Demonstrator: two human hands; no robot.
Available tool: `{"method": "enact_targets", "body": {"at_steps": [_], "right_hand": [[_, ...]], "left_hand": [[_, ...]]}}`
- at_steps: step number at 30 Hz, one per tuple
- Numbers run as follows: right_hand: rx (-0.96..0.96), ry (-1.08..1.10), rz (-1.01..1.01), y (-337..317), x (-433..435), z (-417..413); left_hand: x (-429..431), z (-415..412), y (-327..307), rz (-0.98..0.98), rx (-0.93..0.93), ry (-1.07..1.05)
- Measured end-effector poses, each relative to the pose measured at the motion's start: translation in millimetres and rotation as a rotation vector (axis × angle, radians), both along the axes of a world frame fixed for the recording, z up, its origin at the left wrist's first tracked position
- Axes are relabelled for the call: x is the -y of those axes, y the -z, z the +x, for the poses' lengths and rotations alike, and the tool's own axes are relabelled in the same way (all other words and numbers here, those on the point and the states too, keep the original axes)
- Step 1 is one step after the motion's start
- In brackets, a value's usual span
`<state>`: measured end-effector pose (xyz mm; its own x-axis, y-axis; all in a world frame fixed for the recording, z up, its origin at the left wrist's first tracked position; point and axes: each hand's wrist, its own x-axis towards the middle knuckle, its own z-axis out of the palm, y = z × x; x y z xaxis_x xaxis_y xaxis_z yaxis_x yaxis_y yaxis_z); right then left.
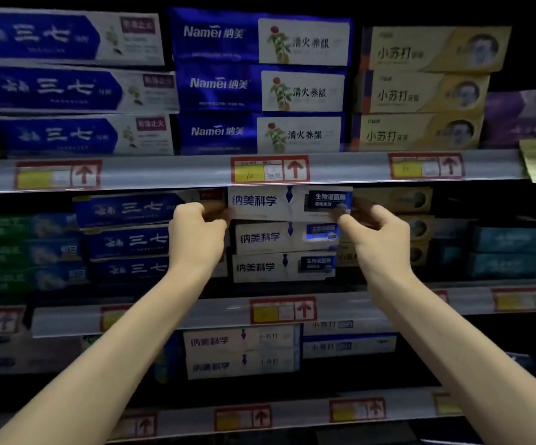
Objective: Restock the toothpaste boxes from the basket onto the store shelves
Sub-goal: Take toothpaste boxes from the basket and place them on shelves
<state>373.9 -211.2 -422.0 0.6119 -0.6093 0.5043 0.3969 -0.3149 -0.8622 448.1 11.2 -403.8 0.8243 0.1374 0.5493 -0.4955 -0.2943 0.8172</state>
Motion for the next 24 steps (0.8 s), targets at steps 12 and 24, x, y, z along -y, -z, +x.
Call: {"method": "enact_targets", "body": {"at_steps": [12, 24], "right_hand": [[-0.188, 0.162, 0.009, 11.6, 21.1, 55.0], [-0.17, 0.127, 0.012, 1.9, 0.0, -2.4]], "left_hand": [[8.0, 34.5, 12.1, -0.089, 0.001, 0.01], [-22.9, -12.2, 15.6, 0.026, -0.066, -0.049]]}}
